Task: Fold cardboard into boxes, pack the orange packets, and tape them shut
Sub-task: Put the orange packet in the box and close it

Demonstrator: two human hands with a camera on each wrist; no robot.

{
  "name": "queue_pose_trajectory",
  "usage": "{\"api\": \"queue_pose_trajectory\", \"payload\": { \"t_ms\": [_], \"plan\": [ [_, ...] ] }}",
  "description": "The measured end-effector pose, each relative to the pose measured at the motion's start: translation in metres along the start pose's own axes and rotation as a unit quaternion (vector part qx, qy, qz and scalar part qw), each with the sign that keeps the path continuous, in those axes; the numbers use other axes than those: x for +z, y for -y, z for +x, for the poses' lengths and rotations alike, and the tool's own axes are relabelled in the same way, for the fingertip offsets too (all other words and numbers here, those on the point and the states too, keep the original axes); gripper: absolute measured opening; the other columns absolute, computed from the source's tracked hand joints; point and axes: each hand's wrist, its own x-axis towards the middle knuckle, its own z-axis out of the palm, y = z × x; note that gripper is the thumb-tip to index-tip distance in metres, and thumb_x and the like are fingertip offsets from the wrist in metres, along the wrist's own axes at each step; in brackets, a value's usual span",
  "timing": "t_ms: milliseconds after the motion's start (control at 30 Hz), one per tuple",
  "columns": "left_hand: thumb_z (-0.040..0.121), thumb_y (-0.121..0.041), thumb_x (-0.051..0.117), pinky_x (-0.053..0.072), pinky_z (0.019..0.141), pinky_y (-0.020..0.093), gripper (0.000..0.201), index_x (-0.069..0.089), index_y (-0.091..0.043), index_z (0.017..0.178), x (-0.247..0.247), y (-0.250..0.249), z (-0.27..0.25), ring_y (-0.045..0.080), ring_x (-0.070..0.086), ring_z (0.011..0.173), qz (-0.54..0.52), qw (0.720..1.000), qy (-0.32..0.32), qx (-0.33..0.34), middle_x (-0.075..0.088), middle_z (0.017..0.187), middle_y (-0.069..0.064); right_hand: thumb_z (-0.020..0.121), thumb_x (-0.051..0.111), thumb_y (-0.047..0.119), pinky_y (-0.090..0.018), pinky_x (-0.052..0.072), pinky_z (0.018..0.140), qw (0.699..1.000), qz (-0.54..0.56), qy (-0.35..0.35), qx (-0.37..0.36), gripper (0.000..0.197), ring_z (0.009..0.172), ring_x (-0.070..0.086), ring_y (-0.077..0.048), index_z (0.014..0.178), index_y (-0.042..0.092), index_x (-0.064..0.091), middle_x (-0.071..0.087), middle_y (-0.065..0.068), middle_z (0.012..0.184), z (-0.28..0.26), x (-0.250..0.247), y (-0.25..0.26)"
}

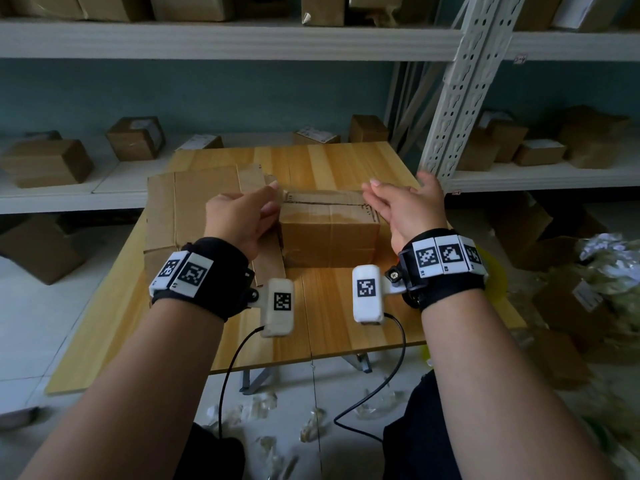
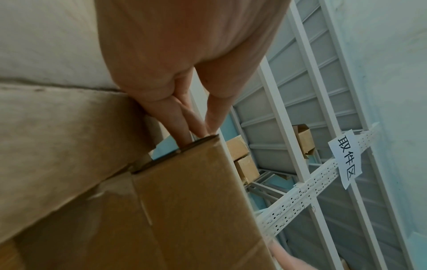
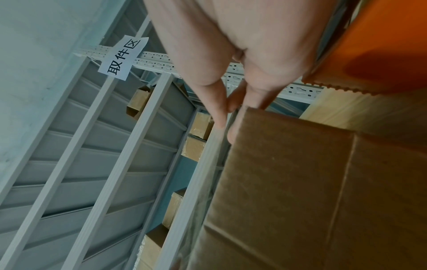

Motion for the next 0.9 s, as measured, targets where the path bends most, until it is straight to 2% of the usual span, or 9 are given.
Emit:
{"api": "queue_pose_trajectory", "payload": {
  "t_ms": [100,200,400,467,533,633,800,900],
  "plan": [
    [0.085,-0.016,0.089,0.065,0.075,0.025,0.048,0.063,0.0,0.122,0.0002,-0.0003,-0.0009,0.014,0.079,0.079,0.004,1.0,0.006,0.005,0.079,0.1,0.012,0.087,0.073,-0.016,-0.035,0.065,0.084,1.0,0.004,-0.008,0.004,0.102,0.096,0.079,-0.025,0.165,0.015,0.016,0.063,-0.023,0.12,0.0002,0.0008,-0.0011],
    [0.081,-0.017,0.092,0.066,0.081,0.029,0.052,0.062,-0.002,0.121,-0.0004,0.0013,-0.0007,0.017,0.081,0.087,0.023,1.0,0.006,0.01,0.078,0.107,0.015,0.086,0.074,-0.017,-0.034,0.065,0.083,1.0,-0.003,-0.008,0.0,0.103,0.094,0.08,-0.023,0.165,0.013,0.015,0.065,-0.021,0.116,0.0,0.0003,-0.0015],
    [0.079,-0.017,0.094,0.067,0.082,0.033,0.061,0.06,-0.001,0.127,-0.002,0.0003,0.0014,0.019,0.081,0.088,0.017,1.0,0.002,0.003,0.078,0.11,0.016,0.084,0.078,-0.013,-0.041,0.063,0.094,0.999,-0.037,-0.01,-0.009,0.103,0.092,0.08,-0.02,0.164,0.012,0.018,0.073,-0.018,0.104,0.0017,-0.0007,-0.0049],
    [0.079,-0.017,0.094,0.067,0.082,0.032,0.056,0.061,-0.003,0.122,-0.0011,0.0007,0.0011,0.018,0.081,0.087,0.027,1.0,-0.002,0.009,0.078,0.108,0.014,0.083,0.079,-0.013,-0.04,0.063,0.093,0.999,-0.039,-0.015,-0.012,0.104,0.091,0.08,-0.02,0.164,0.012,0.018,0.073,-0.022,0.108,0.0031,-0.0007,-0.0062],
    [0.08,-0.018,0.094,0.067,0.082,0.032,0.051,0.061,-0.006,0.117,-0.0008,0.0018,0.0005,0.018,0.081,0.088,0.042,0.999,-0.006,0.015,0.079,0.105,0.013,0.082,0.08,-0.014,-0.038,0.064,0.09,0.999,-0.036,-0.017,-0.011,0.106,0.092,0.08,-0.022,0.164,0.012,0.018,0.069,-0.03,0.119,0.0047,-0.0008,-0.0077],
    [0.079,-0.021,0.094,0.066,0.081,0.03,0.051,0.063,-0.008,0.118,-0.0016,0.0018,-0.0013,0.017,0.08,0.089,0.061,0.998,-0.011,0.017,0.08,0.103,0.009,0.081,0.08,-0.013,-0.039,0.064,0.092,0.999,-0.045,-0.016,-0.013,0.106,0.092,0.08,-0.022,0.164,0.012,0.019,0.069,-0.031,0.121,0.0043,-0.0015,-0.0086],
    [0.078,-0.02,0.095,0.067,0.081,0.032,0.053,0.064,-0.006,0.119,-0.0016,0.0015,-0.0034,0.019,0.08,0.091,0.067,0.998,-0.005,0.02,0.079,0.107,0.011,0.082,0.078,-0.014,-0.042,0.062,0.096,0.999,-0.048,-0.009,-0.011,0.103,0.092,0.08,-0.022,0.163,0.012,0.021,0.067,-0.023,0.109,0.0009,-0.0025,-0.0065],
    [0.079,-0.02,0.094,0.066,0.083,0.033,0.044,0.063,-0.01,0.109,0.0003,0.0019,-0.0049,0.019,0.079,0.094,0.078,0.997,-0.007,0.027,0.078,0.106,0.01,0.083,0.078,-0.014,-0.041,0.063,0.095,0.998,-0.053,-0.01,-0.013,0.101,0.092,0.08,-0.021,0.163,0.011,0.022,0.067,-0.016,0.098,0.0009,-0.0025,-0.0064]
  ]
}}
